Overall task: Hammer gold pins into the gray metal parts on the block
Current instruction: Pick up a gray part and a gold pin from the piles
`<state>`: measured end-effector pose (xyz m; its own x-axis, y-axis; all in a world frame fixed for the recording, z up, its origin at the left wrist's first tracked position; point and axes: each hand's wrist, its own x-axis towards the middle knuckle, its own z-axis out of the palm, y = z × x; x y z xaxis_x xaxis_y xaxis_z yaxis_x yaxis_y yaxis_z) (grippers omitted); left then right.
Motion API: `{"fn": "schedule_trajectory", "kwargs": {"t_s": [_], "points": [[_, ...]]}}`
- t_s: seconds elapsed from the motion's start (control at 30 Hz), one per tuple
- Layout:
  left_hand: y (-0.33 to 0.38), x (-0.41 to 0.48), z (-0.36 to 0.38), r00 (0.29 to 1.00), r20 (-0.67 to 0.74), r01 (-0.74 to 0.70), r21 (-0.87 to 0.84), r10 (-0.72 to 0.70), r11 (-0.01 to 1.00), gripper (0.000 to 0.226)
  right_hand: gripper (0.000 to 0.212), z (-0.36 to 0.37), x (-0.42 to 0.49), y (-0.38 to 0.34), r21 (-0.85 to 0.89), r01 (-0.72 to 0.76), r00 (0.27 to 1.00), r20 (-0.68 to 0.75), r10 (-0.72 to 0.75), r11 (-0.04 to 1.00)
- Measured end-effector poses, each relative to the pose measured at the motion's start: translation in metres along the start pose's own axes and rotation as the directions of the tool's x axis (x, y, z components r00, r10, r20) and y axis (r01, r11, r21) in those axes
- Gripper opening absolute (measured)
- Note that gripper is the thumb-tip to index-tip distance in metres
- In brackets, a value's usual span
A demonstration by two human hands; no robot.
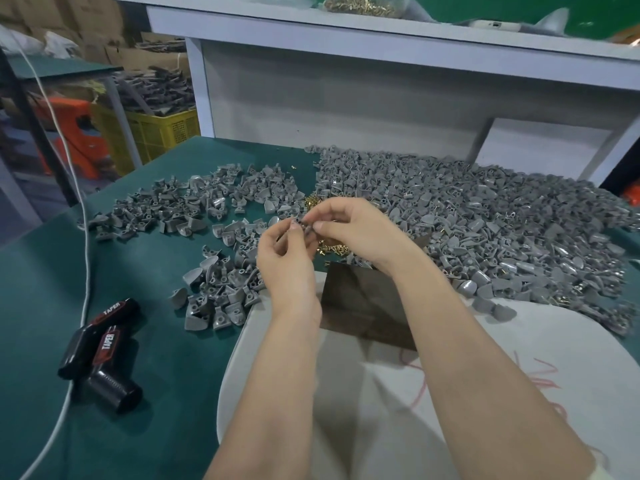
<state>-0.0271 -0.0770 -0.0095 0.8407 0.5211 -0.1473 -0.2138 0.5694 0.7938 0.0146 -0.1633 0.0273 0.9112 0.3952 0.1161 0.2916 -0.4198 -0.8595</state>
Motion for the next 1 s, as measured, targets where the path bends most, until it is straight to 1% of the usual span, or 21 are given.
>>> {"fn": "schedule_trajectory", "kwargs": {"t_s": [0.03,0.07,0.1,0.13,0.17,0.2,0.23,0.27,0.33,0.37,0.4,0.43,0.57,0.73,0.8,0.87,0.9,1.0], "points": [[0.0,0.0,0.0,1.0,-0.02,-0.01,-0.021,0.01,1.0,0.01,0.017,0.001,0.003,0.002,0.039,-0.027,0.999,-0.026,0.028,0.999],[0.0,0.001,0.0,0.999,-0.043,-0.027,-0.026,0.026,0.999,0.012,0.015,0.004,0.006,0.005,0.04,-0.056,0.996,-0.067,0.058,0.998],[0.0,0.002,0.0,0.997,-0.061,-0.047,-0.024,0.045,0.999,0.013,0.013,0.007,0.012,0.01,-0.042,-0.086,0.989,-0.123,0.08,0.995],[0.0,0.003,0.0,0.996,-0.07,-0.061,-0.021,0.059,0.998,0.015,0.011,0.01,0.02,0.016,-0.207,-0.129,0.981,-0.17,0.094,0.97],[-0.001,0.003,-0.001,0.995,-0.07,-0.068,-0.018,0.067,0.998,0.015,0.01,0.014,0.027,0.022,-0.39,-0.187,0.974,-0.193,0.118,0.902],[-0.002,0.004,-0.001,0.995,-0.067,-0.073,-0.009,0.072,0.997,0.016,0.011,0.02,0.034,0.027,-0.529,-0.246,0.967,-0.197,0.164,0.812],[-0.003,0.005,-0.002,0.995,-0.063,-0.08,0.008,0.08,0.997,0.016,0.015,0.025,0.041,0.032,-0.612,-0.298,0.955,-0.187,0.231,0.733],[-0.003,0.005,-0.002,0.994,-0.059,-0.086,0.028,0.088,0.996,0.016,0.016,0.03,0.048,0.035,-0.66,-0.339,0.938,-0.178,0.298,0.671],[-0.005,0.005,-0.002,0.994,-0.059,-0.093,0.053,0.096,0.994,0.014,0.016,0.035,0.058,0.032,-0.734,-0.38,0.907,-0.177,0.382,0.562],[-0.005,0.005,-0.001,0.994,-0.062,-0.091,0.057,0.095,0.994,0.014,0.021,0.036,0.062,0.03,-0.756,-0.386,0.896,-0.171,0.411,0.529],[-0.005,0.005,-0.001,0.994,-0.063,-0.089,0.057,0.093,0.994,0.015,0.027,0.036,0.066,0.029,-0.766,-0.382,0.891,-0.158,0.425,0.517],[-0.005,0.005,-0.001,0.994,-0.065,-0.089,0.06,0.093,0.994,0.015,0.03,0.037,0.068,0.028,-0.767,-0.375,0.893,-0.148,0.426,0.52],[-0.004,0.002,0.0,0.993,-0.059,-0.093,0.084,0.098,0.992,0.01,0.03,0.041,0.065,0.031,-0.745,-0.346,0.922,-0.158,0.353,0.571],[-0.004,-0.002,0.001,0.99,-0.015,-0.134,0.157,0.138,0.978,0.013,0.032,0.036,0.061,0.03,-0.731,-0.353,0.921,-0.162,0.354,0.584],[-0.004,-0.004,0.001,0.987,-0.004,-0.157,0.176,0.16,0.972,0.013,0.028,0.036,0.061,0.03,-0.725,-0.349,0.924,-0.159,0.349,0.594],[-0.004,-0.004,0.002,0.985,0.0,-0.168,0.192,0.171,0.967,0.012,0.014,0.036,0.061,0.029,-0.707,-0.337,0.929,-0.143,0.34,0.622],[-0.004,-0.004,0.002,0.985,-0.001,-0.168,0.195,0.172,0.966,0.012,0.013,0.037,0.061,0.029,-0.693,-0.333,0.931,-0.137,0.338,0.639],[-0.004,-0.004,0.002,0.985,-0.012,-0.164,0.192,0.17,0.968,0.009,0.02,0.038,0.06,0.027,-0.67,-0.34,0.93,-0.135,0.341,0.661]]}}
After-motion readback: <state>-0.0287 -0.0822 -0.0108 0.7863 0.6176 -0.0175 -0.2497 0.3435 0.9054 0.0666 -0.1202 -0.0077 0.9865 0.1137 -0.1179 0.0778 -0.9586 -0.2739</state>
